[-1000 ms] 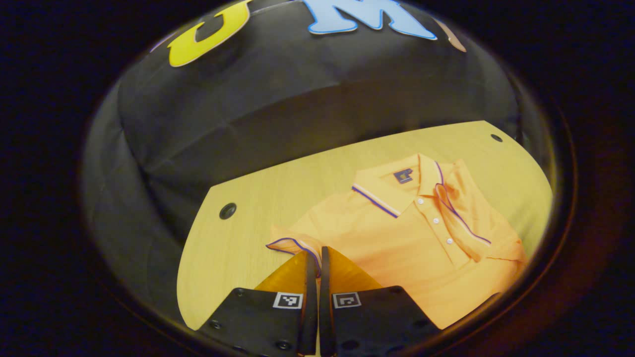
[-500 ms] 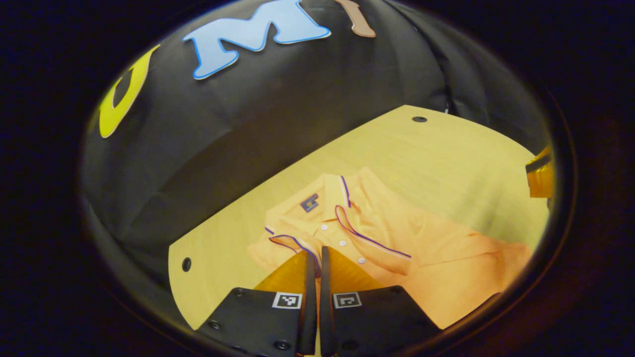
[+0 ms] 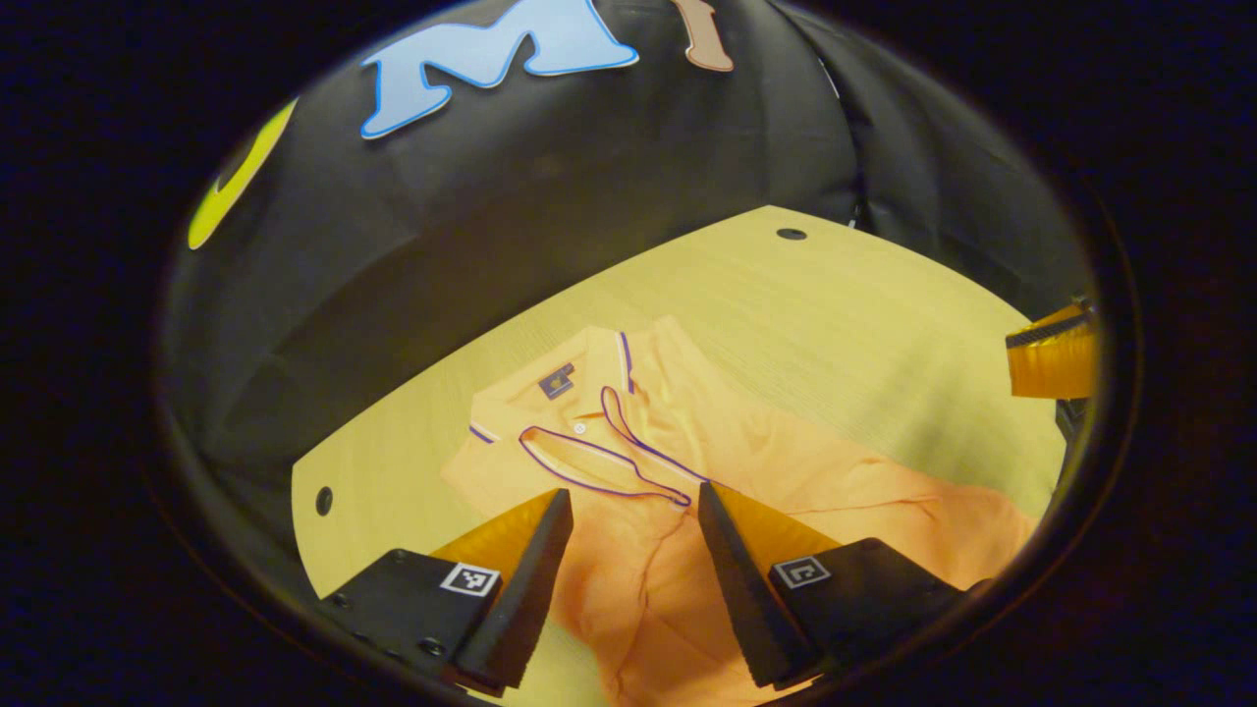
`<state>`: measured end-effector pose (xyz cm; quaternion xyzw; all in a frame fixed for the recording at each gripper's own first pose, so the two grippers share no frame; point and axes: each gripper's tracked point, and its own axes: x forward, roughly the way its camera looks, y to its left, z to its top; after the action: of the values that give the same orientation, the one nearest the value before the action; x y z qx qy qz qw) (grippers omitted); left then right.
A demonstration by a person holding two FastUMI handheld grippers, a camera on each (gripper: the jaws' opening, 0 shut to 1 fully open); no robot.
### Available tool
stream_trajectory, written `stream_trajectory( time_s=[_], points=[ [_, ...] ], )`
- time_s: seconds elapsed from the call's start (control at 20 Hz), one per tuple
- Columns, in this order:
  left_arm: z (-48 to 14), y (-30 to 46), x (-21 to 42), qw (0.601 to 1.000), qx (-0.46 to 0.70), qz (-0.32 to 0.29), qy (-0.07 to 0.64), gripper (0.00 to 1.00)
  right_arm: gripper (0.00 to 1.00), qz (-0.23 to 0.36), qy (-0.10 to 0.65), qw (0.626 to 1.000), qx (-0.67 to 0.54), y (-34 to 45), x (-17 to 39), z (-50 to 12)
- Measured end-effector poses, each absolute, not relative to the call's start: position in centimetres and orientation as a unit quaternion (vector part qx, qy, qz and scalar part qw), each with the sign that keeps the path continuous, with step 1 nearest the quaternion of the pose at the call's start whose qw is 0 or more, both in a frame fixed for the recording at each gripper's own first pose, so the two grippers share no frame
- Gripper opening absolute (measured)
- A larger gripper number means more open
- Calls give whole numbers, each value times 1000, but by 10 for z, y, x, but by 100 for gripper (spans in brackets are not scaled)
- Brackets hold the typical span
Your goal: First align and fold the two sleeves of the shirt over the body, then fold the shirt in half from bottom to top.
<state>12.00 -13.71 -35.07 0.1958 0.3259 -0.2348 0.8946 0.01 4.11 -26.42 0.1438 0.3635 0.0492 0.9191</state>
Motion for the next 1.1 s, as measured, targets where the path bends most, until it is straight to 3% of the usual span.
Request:
stream_trajectory(
  time_s=[0.45,0.5,0.55,1.1],
  points=[
    [-350,-88,49,907,126,-187,356,86,25,67,378,914,127,39,-21,-279],
    [-351,-83,39,907,121,-181,361,81,25,71,382,913,125,40,-25,-281],
    [-351,-78,31,908,117,-174,363,92,25,76,385,912,122,41,-29,-282],
    [-366,-31,-75,898,101,-128,408,92,25,125,449,882,77,34,-94,-319]
  ],
)
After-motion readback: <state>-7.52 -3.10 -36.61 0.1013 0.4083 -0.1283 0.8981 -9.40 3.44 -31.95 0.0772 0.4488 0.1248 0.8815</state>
